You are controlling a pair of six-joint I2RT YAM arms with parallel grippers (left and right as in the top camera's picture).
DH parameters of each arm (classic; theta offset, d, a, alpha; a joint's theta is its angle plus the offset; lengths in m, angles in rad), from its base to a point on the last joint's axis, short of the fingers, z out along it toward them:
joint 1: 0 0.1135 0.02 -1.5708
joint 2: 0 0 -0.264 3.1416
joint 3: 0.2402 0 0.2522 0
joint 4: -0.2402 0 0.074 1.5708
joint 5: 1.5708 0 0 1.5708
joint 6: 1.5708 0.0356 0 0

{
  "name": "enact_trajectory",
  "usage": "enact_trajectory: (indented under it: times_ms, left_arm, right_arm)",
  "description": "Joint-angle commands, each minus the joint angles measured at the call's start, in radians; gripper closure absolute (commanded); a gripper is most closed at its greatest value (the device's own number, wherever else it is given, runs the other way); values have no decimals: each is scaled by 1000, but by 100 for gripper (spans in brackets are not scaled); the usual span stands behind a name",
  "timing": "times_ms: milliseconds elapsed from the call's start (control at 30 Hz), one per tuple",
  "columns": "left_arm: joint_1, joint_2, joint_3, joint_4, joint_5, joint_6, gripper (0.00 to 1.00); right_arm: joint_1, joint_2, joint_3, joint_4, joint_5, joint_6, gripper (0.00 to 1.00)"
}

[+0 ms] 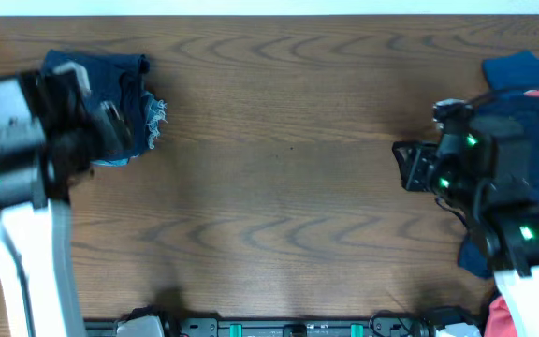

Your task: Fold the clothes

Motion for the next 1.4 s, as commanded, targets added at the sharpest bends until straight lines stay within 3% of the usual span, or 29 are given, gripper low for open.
enact_trajectory:
  times_ms: [0,33,67,133,733,900,1200,1367]
  left_arm:
    - [-10,-75,3,-61,3,91,27]
    - [-10,-100,3,-79,3,91,8]
    - [-10,-122,3,-92,3,92,2]
    - [-10,-156,3,-113,3,92,2]
    - [-10,-183,3,-126,4,77,2]
    - [-10,-183,3,-126,4,77,2]
    - [-10,-183,3,-126,4,77,2]
    - [-10,-183,3,-126,4,77,2]
  right_arm:
    - [5,-84,21,-18,3,-124,62]
    - [6,-100,21,-23,3,-140,55]
    - [5,-119,21,-32,3,-150,43]
    - [5,-146,21,-45,3,-149,1]
    - [6,-160,21,-143,-91,-85,1]
    - [5,-161,21,-190,-33,-103,1]
    - [3,-184,-4,-21,-28,-510,1]
    - [-51,-325,-187,209,-28,-556,1]
